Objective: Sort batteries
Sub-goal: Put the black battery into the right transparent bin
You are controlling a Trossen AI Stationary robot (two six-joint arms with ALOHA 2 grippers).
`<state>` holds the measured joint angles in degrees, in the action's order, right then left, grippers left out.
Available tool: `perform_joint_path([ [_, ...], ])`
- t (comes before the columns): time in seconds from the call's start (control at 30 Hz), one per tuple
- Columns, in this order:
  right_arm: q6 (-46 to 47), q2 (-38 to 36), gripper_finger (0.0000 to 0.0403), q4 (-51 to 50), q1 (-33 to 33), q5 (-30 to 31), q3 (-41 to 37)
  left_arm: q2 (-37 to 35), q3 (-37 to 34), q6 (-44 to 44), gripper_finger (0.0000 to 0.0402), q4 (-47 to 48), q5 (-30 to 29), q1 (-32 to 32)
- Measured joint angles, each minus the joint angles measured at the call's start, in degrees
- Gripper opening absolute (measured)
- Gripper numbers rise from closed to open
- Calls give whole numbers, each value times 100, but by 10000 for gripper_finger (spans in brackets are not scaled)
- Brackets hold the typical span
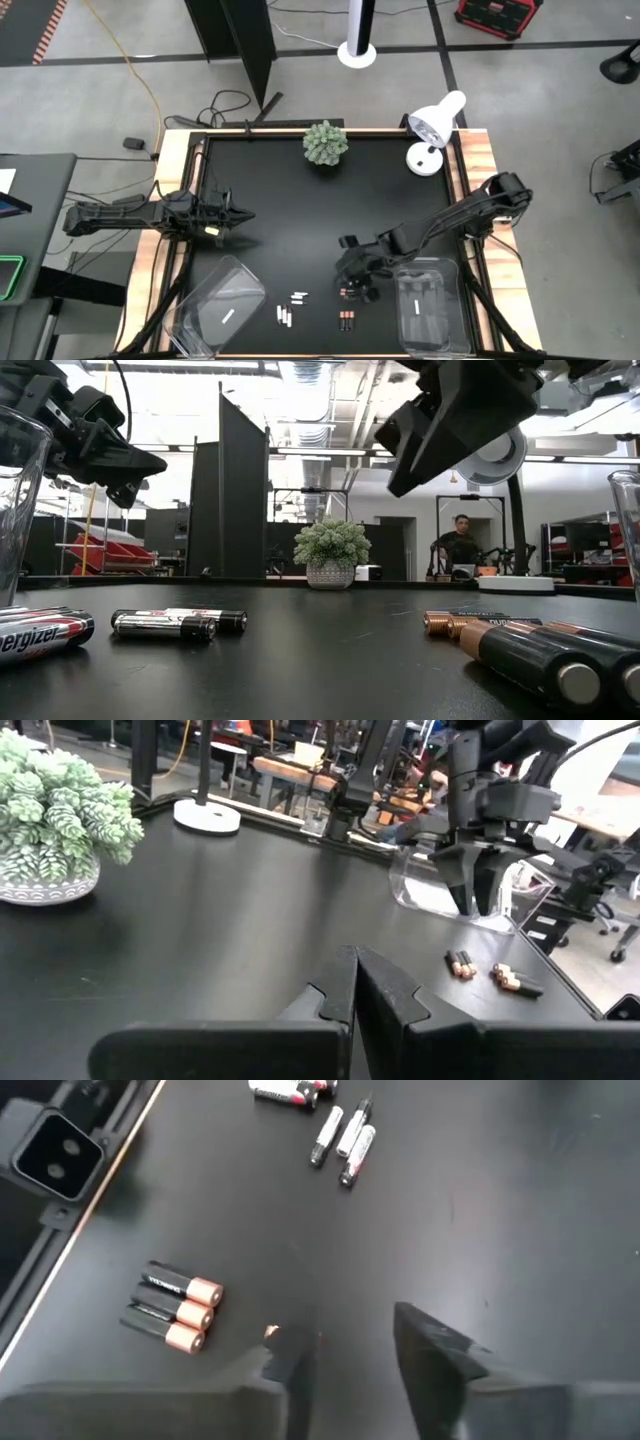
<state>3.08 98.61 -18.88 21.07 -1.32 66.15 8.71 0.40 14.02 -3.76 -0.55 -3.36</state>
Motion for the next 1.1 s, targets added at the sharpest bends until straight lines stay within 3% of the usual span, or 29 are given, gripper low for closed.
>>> perform_joint_path([
  [0.23,54,314,229,-446,59,55,431,1,0,66,4,1,-8,0],
  [0.47,728,749,238,-803,215,580,544,1,0,15,17,0,-14,-2],
  [0.73,1639,865,233,-925,418,1073,546,2,0,-223,118,-6,55,0],
  [0.9,2005,865,231,-959,535,1093,546,0,0,-304,181,-67,588,3],
  [1.1,2393,885,230,-981,619,1145,546,2,0,-374,203,-321,806,111],
])
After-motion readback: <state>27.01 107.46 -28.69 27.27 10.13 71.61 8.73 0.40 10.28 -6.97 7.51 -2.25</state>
